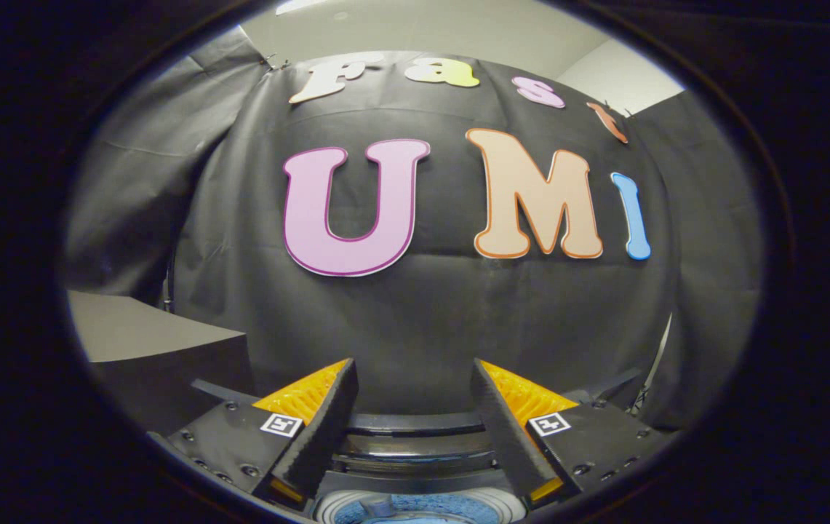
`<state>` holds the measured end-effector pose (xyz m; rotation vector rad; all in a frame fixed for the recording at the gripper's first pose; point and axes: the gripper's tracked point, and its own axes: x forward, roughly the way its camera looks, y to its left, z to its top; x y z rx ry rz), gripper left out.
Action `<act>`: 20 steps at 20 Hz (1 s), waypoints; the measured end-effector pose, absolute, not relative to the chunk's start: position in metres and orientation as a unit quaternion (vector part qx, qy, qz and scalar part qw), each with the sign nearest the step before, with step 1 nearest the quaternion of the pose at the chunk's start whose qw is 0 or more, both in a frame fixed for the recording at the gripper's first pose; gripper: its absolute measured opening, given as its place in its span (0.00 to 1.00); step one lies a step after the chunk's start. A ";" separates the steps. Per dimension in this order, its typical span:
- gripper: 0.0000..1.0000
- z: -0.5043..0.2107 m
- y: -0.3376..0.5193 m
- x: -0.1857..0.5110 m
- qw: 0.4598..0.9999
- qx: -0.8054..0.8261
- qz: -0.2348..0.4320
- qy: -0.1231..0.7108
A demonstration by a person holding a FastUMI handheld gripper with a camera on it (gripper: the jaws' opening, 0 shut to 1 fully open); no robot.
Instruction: Put the clothes into the washing machine and then close the washing machine lid.
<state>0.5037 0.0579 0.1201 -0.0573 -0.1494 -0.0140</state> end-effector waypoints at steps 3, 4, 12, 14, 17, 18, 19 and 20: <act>0.97 0.118 0.057 0.503 0.997 -0.028 -0.008 -0.070; 0.97 0.118 0.057 0.501 0.997 -0.026 -0.009 -0.073; 0.97 0.112 0.056 0.488 0.995 -0.019 -0.015 -0.093; 0.97 0.108 0.056 0.481 0.995 -0.014 -0.017 -0.096; 0.97 0.091 0.056 0.467 0.997 -0.020 -0.021 -0.075; 0.97 0.084 0.057 0.459 0.997 -0.024 -0.016 -0.066; 0.97 0.072 0.056 0.453 0.998 -0.019 -0.019 -0.058; 0.97 0.056 0.055 0.444 0.999 -0.015 -0.023 -0.038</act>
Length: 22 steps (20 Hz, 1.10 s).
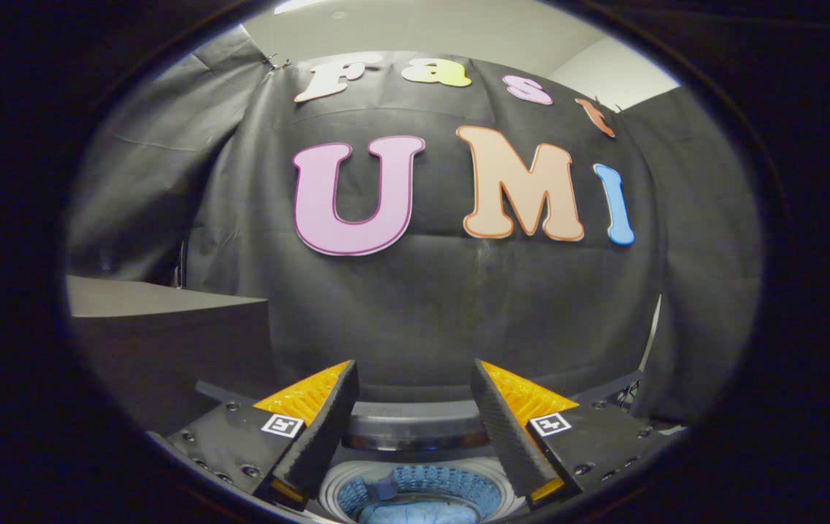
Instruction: Put the clothes into the washing machine and then close the washing machine lid.
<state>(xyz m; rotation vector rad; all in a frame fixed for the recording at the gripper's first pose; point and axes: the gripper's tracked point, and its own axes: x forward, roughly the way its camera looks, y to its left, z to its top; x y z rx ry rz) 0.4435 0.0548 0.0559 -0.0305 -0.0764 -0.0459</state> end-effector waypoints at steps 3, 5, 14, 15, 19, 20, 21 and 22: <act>0.97 0.022 0.069 0.422 1.000 -0.024 0.000 -0.017; 0.97 0.018 0.081 0.402 0.999 -0.048 0.013 -0.015; 0.99 0.013 0.082 0.342 0.999 -0.041 0.028 0.015; 0.99 0.010 0.079 0.338 0.999 -0.032 0.024 0.023; 0.99 -0.004 0.073 0.314 0.998 0.017 0.032 0.060; 0.99 -0.007 0.070 0.305 0.997 0.019 0.035 0.068; 0.99 -0.008 0.066 0.299 0.997 0.018 0.036 0.072; 0.99 -0.008 0.061 0.291 0.997 0.014 0.037 0.073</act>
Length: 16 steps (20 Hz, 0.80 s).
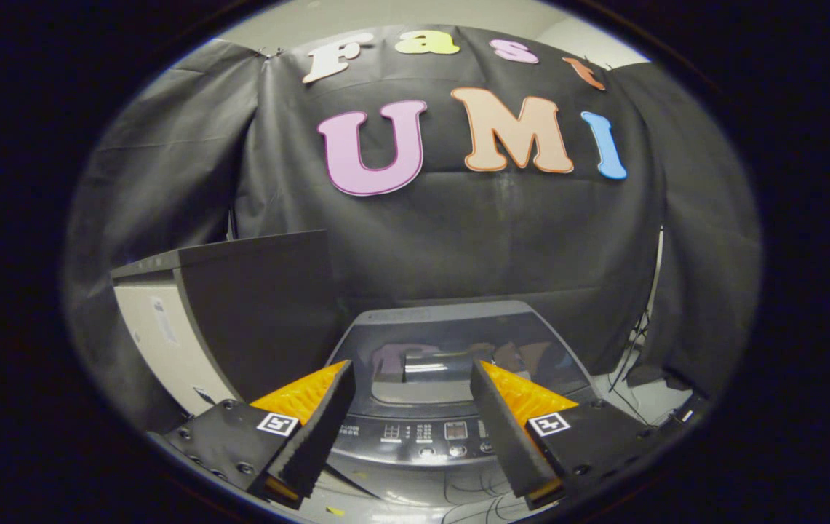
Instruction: Put the clothes into the washing machine and then close the washing machine lid.
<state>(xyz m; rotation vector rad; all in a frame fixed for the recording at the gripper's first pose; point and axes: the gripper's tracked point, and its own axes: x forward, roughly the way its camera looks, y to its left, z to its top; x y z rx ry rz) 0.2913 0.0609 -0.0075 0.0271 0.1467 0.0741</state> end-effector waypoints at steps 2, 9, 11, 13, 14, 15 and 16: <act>0.98 -0.002 0.052 0.278 0.997 0.014 0.039 0.068; 0.97 0.018 0.046 0.231 0.997 0.024 0.068 0.034; 0.97 0.017 0.053 0.219 0.996 0.031 0.084 0.029; 0.97 0.015 0.051 0.212 0.995 0.034 0.088 0.025; 0.97 0.015 0.051 0.210 0.995 0.036 0.089 0.024; 0.97 0.013 0.051 0.207 0.995 0.035 0.094 0.020; 0.97 0.012 0.052 0.204 0.994 0.034 0.099 0.022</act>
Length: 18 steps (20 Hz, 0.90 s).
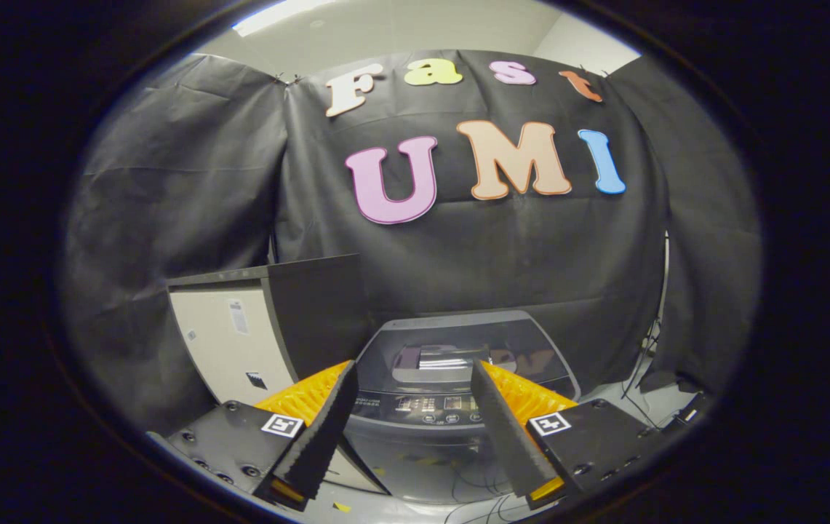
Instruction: Put the clothes into the washing machine and then close the washing machine lid.
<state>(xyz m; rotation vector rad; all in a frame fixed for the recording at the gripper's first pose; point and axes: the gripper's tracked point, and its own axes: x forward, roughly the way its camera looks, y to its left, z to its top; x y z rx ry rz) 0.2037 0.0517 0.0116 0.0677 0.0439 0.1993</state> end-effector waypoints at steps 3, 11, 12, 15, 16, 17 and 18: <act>0.97 0.002 0.041 0.194 0.995 0.038 0.088 0.028; 0.97 0.019 0.034 0.180 0.994 0.021 0.109 0.018; 0.97 0.019 0.029 0.180 0.993 0.035 0.107 0.021; 0.97 0.017 0.027 0.181 0.989 0.083 0.115 0.032; 0.97 0.015 0.027 0.181 0.989 0.087 0.116 0.035; 0.97 0.014 0.022 0.182 0.989 0.088 0.110 0.038; 0.98 0.015 0.017 0.182 0.990 0.086 0.106 0.037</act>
